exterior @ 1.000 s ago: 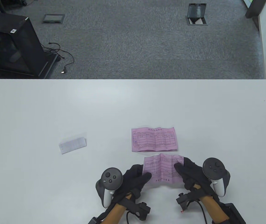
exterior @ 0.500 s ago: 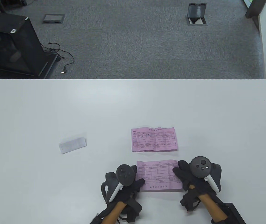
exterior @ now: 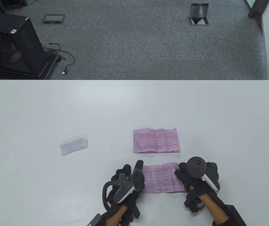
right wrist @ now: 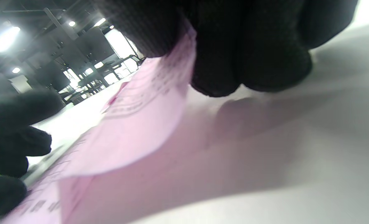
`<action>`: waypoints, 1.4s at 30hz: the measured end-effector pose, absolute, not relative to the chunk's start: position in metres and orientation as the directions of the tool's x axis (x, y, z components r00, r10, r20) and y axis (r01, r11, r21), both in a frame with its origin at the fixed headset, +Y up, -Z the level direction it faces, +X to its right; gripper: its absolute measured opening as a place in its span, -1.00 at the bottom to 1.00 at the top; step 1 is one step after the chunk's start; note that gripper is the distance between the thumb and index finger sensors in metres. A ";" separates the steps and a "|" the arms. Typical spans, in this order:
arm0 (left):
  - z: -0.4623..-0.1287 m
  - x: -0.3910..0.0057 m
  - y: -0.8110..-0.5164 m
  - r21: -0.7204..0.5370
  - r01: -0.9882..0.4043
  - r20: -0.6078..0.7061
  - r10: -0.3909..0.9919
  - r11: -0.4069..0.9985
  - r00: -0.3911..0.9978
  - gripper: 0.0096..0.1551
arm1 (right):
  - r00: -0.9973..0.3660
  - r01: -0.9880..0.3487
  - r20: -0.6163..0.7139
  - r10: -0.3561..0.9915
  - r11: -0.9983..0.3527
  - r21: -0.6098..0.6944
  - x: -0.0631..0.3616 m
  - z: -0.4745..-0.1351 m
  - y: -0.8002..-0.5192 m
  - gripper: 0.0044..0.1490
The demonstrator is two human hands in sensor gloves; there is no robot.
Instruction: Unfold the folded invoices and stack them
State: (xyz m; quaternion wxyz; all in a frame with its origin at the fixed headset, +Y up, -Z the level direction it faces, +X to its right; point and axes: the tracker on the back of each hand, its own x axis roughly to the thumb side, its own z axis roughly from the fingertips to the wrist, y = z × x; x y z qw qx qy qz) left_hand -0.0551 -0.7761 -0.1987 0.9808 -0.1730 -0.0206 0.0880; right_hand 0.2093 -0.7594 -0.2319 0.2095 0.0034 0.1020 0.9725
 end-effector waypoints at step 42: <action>-0.205 -0.062 -0.783 -0.441 -0.169 0.048 0.212 0.881 0.976 -0.16 | -0.948 0.121 0.312 -0.060 -0.976 0.180 0.160 -0.219 -0.771 -0.23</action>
